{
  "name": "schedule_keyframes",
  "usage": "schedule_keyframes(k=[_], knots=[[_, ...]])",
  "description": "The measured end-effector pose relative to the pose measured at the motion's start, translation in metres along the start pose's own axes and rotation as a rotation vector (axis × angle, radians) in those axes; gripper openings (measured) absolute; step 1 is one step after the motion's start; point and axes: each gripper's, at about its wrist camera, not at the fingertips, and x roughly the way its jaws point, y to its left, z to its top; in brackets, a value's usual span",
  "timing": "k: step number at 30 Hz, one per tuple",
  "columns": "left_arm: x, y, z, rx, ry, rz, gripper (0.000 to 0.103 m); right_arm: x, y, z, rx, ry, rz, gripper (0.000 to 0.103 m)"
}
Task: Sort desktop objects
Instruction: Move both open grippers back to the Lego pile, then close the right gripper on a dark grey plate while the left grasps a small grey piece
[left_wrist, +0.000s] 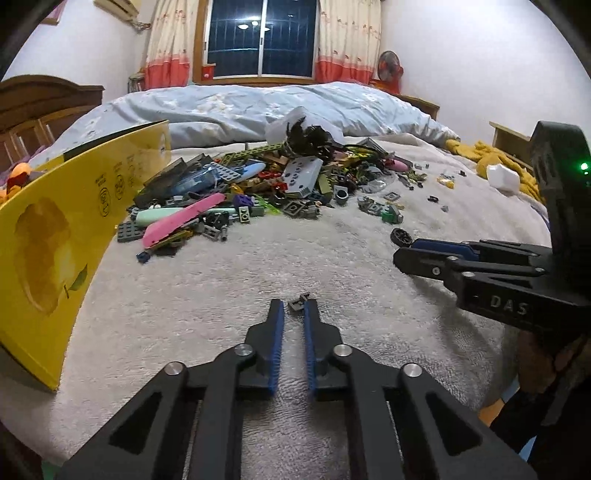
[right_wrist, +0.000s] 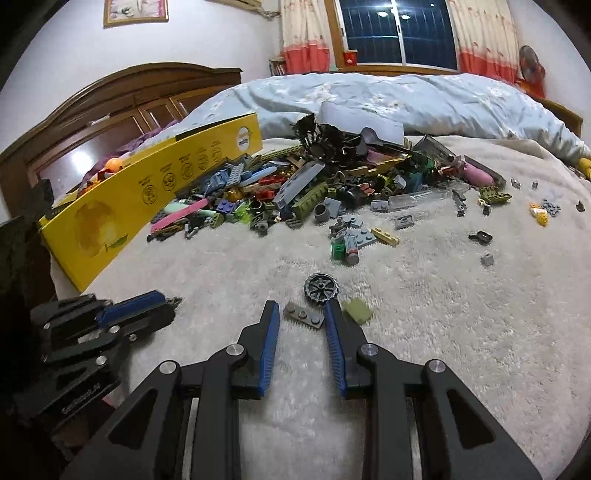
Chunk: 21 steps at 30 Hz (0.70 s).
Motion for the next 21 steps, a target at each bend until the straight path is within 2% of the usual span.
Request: schedule_keyframes(k=[3, 8, 13, 15, 17, 18, 19, 21], knots=[[-0.003, 0.003, 0.001, -0.008, -0.01, 0.017, 0.001, 0.004, 0.008, 0.001, -0.034, 0.001, -0.025, 0.023], [-0.016, 0.008, 0.004, -0.016, -0.051, 0.052, 0.0, 0.004, 0.02, 0.002, -0.085, 0.01, -0.018, 0.023], [-0.031, 0.013, 0.005, -0.03, -0.09, 0.038, 0.0, -0.005, 0.03, 0.008, -0.095, -0.007, 0.01, 0.023], [-0.029, 0.015, 0.005, -0.031, -0.066, 0.024, 0.0, -0.012, 0.036, 0.012, -0.113, -0.038, 0.01, 0.023], [-0.02, 0.017, 0.004, -0.049, -0.012, -0.011, 0.008, -0.017, 0.04, 0.016, -0.122, -0.058, 0.005, 0.023], [-0.013, 0.019, 0.004, -0.071, 0.032, -0.041, 0.023, -0.018, 0.04, 0.017, -0.116, -0.062, 0.005, 0.023], [-0.008, 0.019, 0.004, -0.087, 0.051, -0.054, 0.031, -0.019, 0.04, 0.018, -0.112, -0.06, 0.009, 0.023], [-0.005, 0.016, 0.004, -0.1, 0.037, -0.045, 0.032, -0.017, 0.042, 0.017, -0.117, -0.055, 0.009, 0.023]])
